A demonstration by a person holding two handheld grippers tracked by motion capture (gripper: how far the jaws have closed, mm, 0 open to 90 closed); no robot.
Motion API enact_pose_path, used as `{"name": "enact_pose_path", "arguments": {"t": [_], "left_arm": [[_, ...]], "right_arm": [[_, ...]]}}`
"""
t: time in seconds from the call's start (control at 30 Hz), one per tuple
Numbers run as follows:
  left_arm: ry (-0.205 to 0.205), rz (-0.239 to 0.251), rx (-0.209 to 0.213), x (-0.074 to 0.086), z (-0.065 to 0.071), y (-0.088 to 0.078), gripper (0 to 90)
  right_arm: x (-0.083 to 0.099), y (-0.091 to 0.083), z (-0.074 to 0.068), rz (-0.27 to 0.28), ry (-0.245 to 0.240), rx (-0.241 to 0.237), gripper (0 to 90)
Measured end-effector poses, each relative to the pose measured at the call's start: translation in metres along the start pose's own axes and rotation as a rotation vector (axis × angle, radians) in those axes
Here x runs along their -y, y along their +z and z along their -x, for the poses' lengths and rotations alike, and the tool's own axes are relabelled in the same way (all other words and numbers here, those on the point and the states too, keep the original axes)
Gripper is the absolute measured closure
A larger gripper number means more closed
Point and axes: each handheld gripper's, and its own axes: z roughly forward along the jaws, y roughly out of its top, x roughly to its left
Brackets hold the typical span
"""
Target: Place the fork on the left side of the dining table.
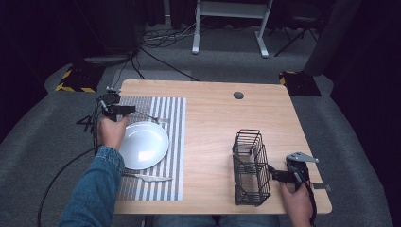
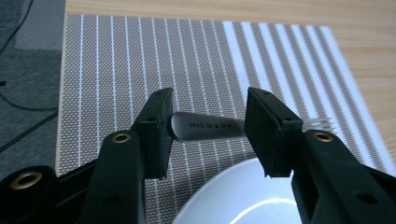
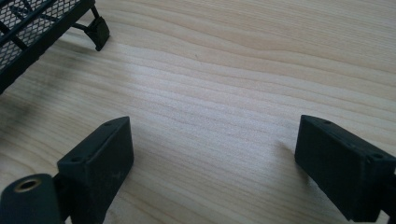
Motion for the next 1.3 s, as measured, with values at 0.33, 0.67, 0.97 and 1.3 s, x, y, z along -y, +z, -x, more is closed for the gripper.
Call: {"name": "enact_pose_path", "arguments": {"t": [0.33, 0.67, 0.97, 1.3], "left_arm": [[-0.026, -0.034, 0.003, 0.002, -0.007, 0.010, 50.3], [-0.028, -0.049, -0.014, 0.004, -0.013, 0.013, 47.7], [-0.073, -0.022, -0.004, 0.004, -0.020, 0.014, 47.5], [-0.046, -0.019, -0.007, 0.012, -0.016, 0.006, 47.4]], "right_arm": [[0.000, 0.000, 0.000, 0.000, 0.000, -0.001, 11.8], [0.000, 0.000, 0.000, 0.000, 0.000, -0.001, 11.7], [0.000, 0.000, 0.000, 0.001, -0.001, -0.001, 11.9], [0.000, 0.000, 0.000, 0.001, 0.000, -0.001, 11.9]]}}
